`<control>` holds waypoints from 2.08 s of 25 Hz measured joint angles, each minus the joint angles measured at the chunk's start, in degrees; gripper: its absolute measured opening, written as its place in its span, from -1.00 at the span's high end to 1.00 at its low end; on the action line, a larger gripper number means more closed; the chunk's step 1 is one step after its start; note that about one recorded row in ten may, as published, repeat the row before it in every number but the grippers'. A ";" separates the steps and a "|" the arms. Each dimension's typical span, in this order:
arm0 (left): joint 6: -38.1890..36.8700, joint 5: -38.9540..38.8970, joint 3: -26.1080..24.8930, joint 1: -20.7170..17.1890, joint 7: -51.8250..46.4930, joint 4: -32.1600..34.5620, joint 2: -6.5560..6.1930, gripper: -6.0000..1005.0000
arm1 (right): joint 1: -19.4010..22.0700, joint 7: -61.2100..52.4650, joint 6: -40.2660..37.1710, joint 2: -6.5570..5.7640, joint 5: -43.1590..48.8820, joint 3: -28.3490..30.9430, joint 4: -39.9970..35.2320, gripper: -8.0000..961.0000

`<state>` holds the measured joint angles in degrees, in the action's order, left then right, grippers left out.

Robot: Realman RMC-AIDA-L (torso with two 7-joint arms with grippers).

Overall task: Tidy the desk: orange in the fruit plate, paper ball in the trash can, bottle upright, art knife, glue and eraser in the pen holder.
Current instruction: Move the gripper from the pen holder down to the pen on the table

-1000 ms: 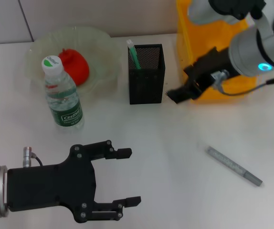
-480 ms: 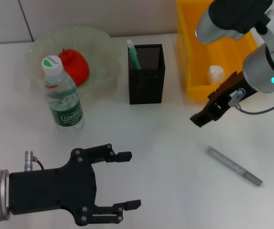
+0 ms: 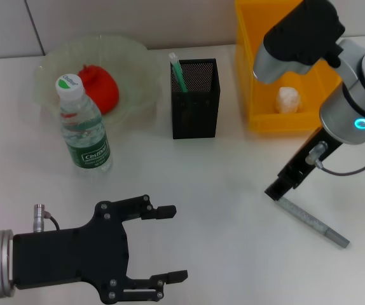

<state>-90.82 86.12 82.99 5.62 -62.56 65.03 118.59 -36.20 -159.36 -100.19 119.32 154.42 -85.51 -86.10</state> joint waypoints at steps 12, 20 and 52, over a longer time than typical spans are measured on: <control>-0.14 -1.20 0.19 0.82 1.70 -2.15 -0.03 -0.57 | -0.42 0.54 -0.11 -0.15 4.66 2.78 6.42 -0.46; -0.15 -1.23 0.28 1.49 1.74 -2.43 -0.03 -0.57 | -0.08 1.19 0.15 -0.08 4.65 2.28 9.53 -0.46; -0.14 -1.23 -0.20 2.02 1.30 -2.91 -0.02 -0.57 | -0.77 4.18 5.62 0.28 4.07 1.48 15.62 -0.45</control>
<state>-90.96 84.90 82.79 7.64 -61.27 62.12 118.56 -36.97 -155.17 -94.57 119.60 158.49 -84.04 -70.47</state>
